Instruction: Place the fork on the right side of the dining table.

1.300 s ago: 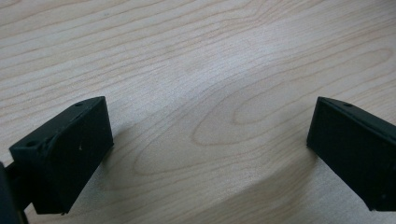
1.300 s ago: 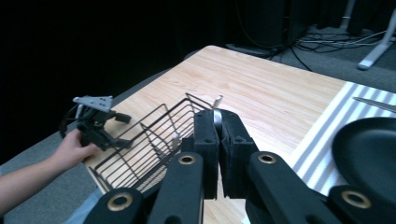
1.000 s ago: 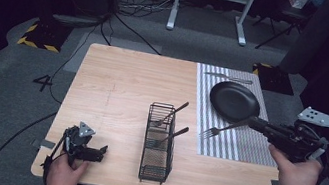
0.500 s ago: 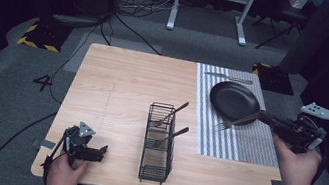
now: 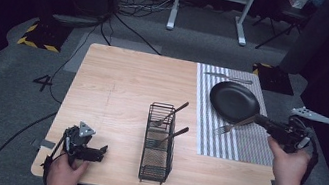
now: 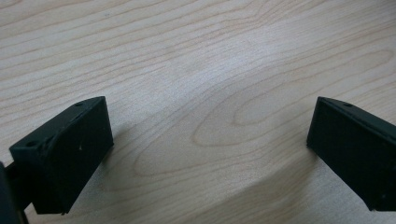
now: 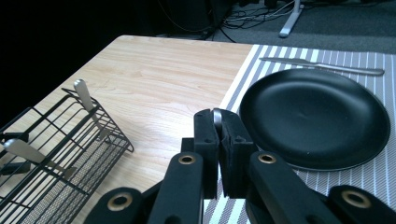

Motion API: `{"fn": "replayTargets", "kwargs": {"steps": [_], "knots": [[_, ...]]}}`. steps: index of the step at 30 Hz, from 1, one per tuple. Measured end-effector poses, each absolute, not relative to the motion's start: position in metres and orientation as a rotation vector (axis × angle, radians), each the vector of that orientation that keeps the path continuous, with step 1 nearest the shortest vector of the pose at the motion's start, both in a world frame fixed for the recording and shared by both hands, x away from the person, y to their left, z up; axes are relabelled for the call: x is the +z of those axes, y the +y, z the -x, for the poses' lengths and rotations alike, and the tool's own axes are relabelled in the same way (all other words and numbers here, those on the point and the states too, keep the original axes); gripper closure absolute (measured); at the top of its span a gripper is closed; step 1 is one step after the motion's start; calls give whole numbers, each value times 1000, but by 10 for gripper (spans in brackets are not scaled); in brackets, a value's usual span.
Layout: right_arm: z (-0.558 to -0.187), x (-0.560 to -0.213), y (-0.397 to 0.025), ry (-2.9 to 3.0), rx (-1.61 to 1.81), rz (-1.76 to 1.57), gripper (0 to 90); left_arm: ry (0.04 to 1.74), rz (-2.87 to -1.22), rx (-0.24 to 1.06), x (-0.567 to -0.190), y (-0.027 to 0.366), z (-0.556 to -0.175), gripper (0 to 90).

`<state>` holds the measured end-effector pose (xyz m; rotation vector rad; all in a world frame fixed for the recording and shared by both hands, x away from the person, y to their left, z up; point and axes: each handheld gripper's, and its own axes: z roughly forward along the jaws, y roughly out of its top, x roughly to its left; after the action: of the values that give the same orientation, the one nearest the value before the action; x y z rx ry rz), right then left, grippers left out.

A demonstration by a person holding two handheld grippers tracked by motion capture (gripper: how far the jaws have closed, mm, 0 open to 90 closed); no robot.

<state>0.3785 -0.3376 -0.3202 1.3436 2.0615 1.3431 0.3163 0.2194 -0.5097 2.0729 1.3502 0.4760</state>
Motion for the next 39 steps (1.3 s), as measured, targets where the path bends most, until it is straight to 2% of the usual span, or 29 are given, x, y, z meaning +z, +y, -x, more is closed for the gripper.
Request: {"fn": "replayTargets", "kwargs": {"steps": [15, 39], "knots": [[-391, -361, -340, 2071, 1332, -1461, 867, 1350, -2073, 476, -510, 219, -316, 4], [-391, -374, -342, 2064, 1354, -1523, 850, 1350, -2073, 476, -510, 219, -316, 4]]}}
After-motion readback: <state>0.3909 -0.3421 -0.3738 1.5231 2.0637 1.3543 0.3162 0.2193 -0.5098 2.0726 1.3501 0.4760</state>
